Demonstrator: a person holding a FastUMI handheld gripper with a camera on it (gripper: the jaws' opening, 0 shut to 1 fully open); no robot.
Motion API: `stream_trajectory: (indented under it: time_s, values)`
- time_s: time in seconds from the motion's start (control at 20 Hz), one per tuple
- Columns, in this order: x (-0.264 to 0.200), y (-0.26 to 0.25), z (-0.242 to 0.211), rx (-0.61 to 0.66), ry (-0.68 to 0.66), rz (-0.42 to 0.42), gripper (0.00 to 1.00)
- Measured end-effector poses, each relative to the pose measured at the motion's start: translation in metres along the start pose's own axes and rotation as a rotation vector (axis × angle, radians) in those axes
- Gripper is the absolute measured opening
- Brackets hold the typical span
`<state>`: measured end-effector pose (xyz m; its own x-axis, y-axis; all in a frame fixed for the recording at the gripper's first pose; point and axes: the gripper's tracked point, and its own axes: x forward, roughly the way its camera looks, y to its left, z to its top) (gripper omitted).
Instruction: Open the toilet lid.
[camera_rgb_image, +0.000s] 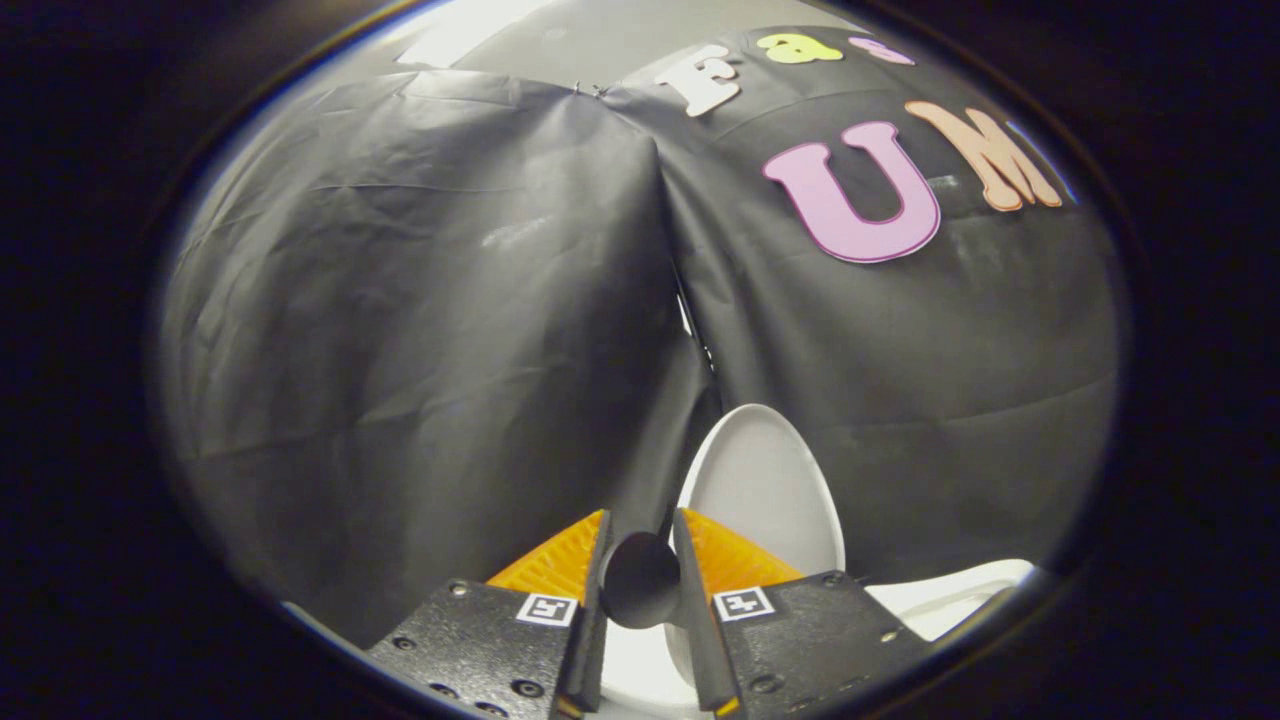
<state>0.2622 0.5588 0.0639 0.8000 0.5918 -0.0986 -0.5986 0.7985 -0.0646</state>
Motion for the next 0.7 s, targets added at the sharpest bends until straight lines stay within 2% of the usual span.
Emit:
stream_trajectory:
  time_s: [0.15,0.35,0.55,0.7]
  values:
    - [-0.007,-0.003,0.015,0.007,-0.054,0.011,0.56]
    - [-0.027,-0.003,0.040,-0.054,-0.124,0.016,0.77]
    - [-0.064,-0.016,0.079,-0.096,-0.213,-0.012,0.77]
    - [-0.102,-0.041,0.106,-0.115,-0.286,-0.088,0.77]
